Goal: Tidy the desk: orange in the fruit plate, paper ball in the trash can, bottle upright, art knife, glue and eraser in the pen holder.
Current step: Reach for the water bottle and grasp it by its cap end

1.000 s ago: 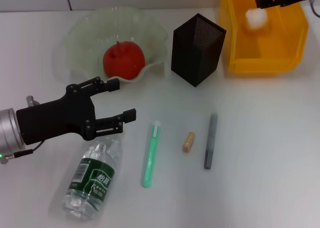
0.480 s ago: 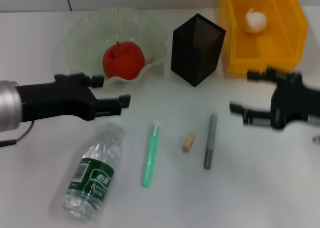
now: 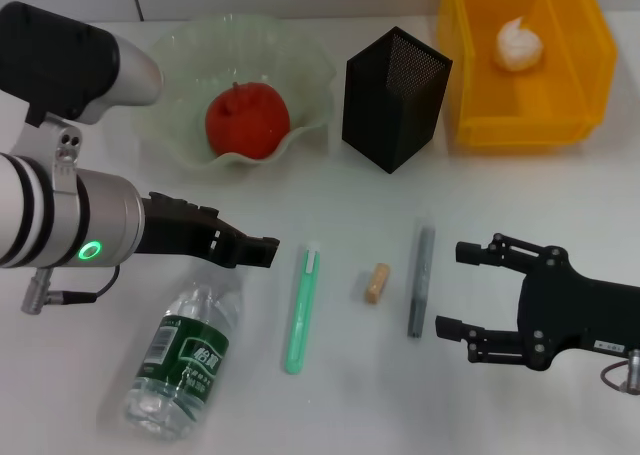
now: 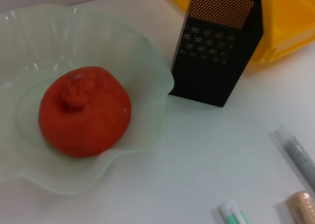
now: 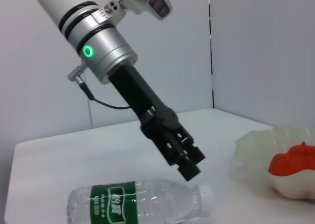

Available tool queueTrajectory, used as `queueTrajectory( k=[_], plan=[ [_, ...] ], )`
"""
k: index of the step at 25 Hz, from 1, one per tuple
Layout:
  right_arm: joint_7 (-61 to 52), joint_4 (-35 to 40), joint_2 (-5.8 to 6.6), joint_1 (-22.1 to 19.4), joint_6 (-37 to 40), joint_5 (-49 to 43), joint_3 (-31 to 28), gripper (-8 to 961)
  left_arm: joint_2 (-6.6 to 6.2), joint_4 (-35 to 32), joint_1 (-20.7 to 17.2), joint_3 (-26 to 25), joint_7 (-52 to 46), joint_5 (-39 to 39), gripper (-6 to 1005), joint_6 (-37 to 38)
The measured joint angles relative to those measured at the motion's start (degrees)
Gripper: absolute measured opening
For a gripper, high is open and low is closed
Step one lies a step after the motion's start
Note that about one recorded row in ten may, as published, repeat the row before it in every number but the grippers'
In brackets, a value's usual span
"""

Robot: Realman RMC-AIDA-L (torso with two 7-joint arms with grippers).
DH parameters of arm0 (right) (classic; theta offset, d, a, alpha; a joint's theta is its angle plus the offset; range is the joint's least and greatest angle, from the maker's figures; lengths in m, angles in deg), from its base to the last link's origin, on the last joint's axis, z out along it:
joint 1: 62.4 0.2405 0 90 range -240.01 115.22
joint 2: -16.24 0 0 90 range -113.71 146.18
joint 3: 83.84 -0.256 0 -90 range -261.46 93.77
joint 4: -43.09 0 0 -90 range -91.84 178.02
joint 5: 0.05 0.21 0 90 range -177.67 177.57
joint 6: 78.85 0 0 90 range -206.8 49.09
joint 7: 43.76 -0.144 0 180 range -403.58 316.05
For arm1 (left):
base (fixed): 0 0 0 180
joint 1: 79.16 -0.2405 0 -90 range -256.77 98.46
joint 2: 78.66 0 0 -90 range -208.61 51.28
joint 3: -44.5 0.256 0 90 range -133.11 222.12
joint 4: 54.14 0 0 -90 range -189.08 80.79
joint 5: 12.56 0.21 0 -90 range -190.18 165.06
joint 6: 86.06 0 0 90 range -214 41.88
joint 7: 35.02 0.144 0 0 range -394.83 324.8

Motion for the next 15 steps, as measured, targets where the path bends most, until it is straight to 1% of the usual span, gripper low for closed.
queueTrajectory(
  k=[2,3,6,8,11,12,13,14,15],
  plan=[
    [0.0,-0.5,0.0,0.4,0.0,-0.4,0.0,839,0.02,1.1,0.5,0.2,0.1,0.2,838,-0.5],
    [0.0,-0.8,0.0,0.7,-0.1,-0.8,0.0,839,0.04,3.8,1.6,0.0,0.2,0.7,838,-2.1],
    [0.0,-1.4,0.0,1.1,-0.3,-0.8,0.0,839,0.02,4.7,1.9,0.0,0.3,0.8,837,-2.7],
    [0.0,-1.9,-0.02,1.4,-0.3,-0.8,0.0,839,-0.07,8.4,3.5,0.0,0.5,1.0,837,-4.4],
    [0.0,-2.1,-0.03,1.5,-0.4,-0.8,0.0,839,-0.07,8.4,3.5,0.0,0.5,1.0,836,-4.4],
    [0.1,-2.1,-0.03,1.5,-0.4,-0.8,0.0,839,-0.09,11.7,4.7,0.1,0.6,1.9,836,-5.8],
    [0.1,-2.1,-0.03,1.5,-0.4,-0.8,0.0,839,-0.09,11.7,4.7,0.1,0.6,1.9,835,-5.8],
    [0.1,-2.1,-0.03,1.5,-0.4,-0.8,0.0,839,0.01,13.7,5.5,0.5,0.6,3.1,835,-6.3],
    [0.1,-2.1,-0.03,1.5,-0.4,-0.8,-0.1,838,0.01,13.7,5.5,0.5,0.6,3.1,835,-6.3]
  ],
)
